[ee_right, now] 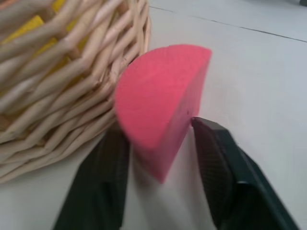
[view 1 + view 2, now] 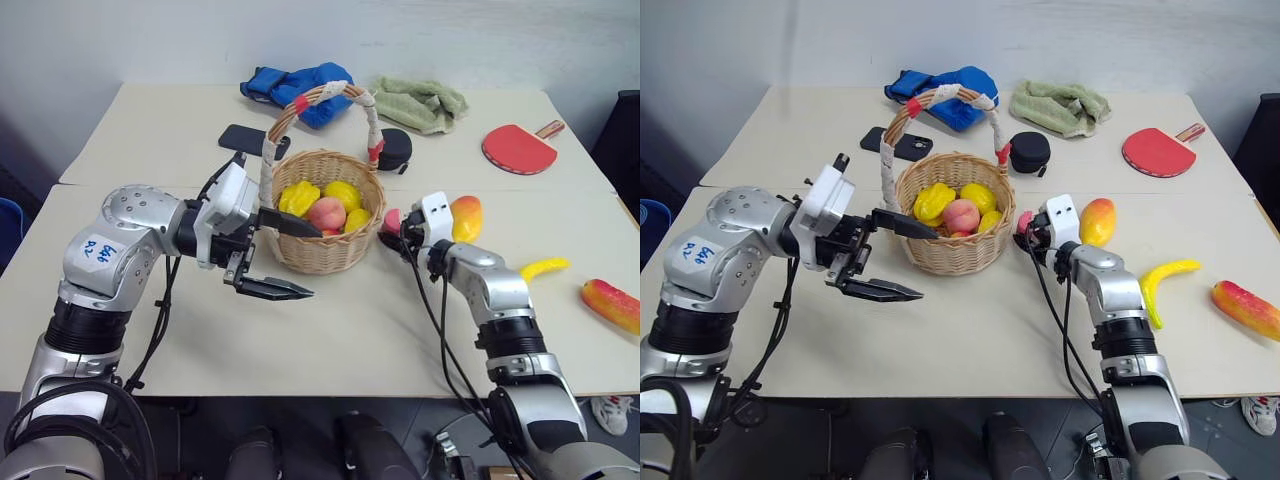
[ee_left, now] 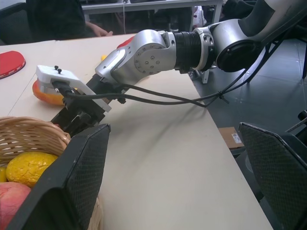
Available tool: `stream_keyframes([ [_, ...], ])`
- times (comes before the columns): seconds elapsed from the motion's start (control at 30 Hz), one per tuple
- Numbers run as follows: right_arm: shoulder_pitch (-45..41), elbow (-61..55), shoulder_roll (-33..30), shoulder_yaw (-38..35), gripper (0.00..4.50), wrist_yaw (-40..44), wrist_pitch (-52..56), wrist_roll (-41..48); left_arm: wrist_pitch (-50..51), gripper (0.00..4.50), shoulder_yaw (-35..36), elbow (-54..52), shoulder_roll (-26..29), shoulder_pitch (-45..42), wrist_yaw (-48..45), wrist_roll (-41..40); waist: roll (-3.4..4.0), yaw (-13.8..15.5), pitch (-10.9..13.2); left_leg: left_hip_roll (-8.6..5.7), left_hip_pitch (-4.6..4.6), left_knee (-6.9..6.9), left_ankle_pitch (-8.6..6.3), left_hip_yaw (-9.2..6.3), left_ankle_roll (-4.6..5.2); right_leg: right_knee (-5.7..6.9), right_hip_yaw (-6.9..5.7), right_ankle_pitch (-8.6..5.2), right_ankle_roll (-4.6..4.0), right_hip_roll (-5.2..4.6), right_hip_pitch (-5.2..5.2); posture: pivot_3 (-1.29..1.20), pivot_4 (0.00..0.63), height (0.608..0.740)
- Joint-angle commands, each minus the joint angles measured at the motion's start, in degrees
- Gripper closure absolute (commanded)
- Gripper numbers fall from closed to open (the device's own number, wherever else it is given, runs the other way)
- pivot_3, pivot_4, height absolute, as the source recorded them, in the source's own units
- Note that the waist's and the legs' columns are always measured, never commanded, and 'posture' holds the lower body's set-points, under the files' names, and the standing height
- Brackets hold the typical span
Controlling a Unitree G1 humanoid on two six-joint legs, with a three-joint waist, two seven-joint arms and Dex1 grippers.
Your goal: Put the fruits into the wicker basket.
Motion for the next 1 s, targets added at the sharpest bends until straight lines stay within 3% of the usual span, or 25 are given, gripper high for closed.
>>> stream_keyframes([
  [0.03,0.46,-3.93,0.06,-2.53,3.70,1.18,-1.44,2.49,0.00,0.00,1.48,-1.77,0.57,-0.04,0.43,-0.41,0.00,0.02,0.00,0.00,0.00,0.00,0.00,0.00,0.00,0.00,0.00,0.00,0.00,0.00,0.00,0.00,0.150,0.740],
  [0.1,1.86,-7.17,-0.37,-3.75,4.12,2.18,-1.19,4.14,0.19,0.00,1.26,-2.08,0.17,0.11,0.61,-0.65,0.00,0.06,0.00,0.00,0.00,0.00,0.00,0.00,0.00,0.00,0.01,0.00,0.00,0.00,0.00,0.00,0.150,0.740],
  [0.3,9.10,-23.59,-4.65,-9.51,4.17,2.67,4.63,10.65,2.55,0.00,1.18,-4.12,-1.92,0.29,1.78,-3.03,0.00,0.44,0.00,0.00,-0.06,-0.03,-0.02,-0.10,-0.02,-0.01,-0.08,0.00,0.01,-0.01,0.00,0.00,0.150,0.740],
  [0.47,20.73,-39.42,-12.30,-41.24,4.17,-11.07,17.90,18.31,3.86,0.00,0.10,-5.41,-6.66,0.30,4.42,-4.43,0.05,2.36,0.02,-0.03,-0.16,-0.02,-0.03,-0.19,-0.01,-0.06,-0.08,-0.02,0.05,-0.05,0.02,0.00,0.150,0.740],
  [0.67,36.96,-39.02,-18.22,-55.78,4.17,-13.60,19.88,13.99,4.25,0.00,0.19,-6.53,-8.64,2.31,6.09,-4.82,0.04,1.41,0.01,-0.02,0.07,-0.20,-0.01,-0.07,-0.02,-0.42,0.11,-0.02,0.04,0.07,0.27,0.00,0.150,0.740],
  [0.83,42.88,-31.48,-18.74,-59.42,4.17,-13.06,19.32,14.01,4.92,0.00,0.21,-7.78,-9.04,3.13,6.95,-5.03,0.09,0.01,-0.02,-0.10,0.17,-0.26,0.04,0.06,0.04,-0.38,0.29,-0.01,0.06,0.09,0.29,0.00,0.150,0.740],
  [1.0,46.13,-24.73,-17.95,-55.50,4.17,-11.85,17.62,12.58,5.72,0.00,0.46,-9.05,-8.50,3.78,7.35,-5.25,0.09,-0.08,-0.02,-0.12,0.33,-0.50,0.13,0.07,-0.08,-0.44,0.33,-0.01,0.06,0.12,0.37,0.00,0.150,0.740],
])
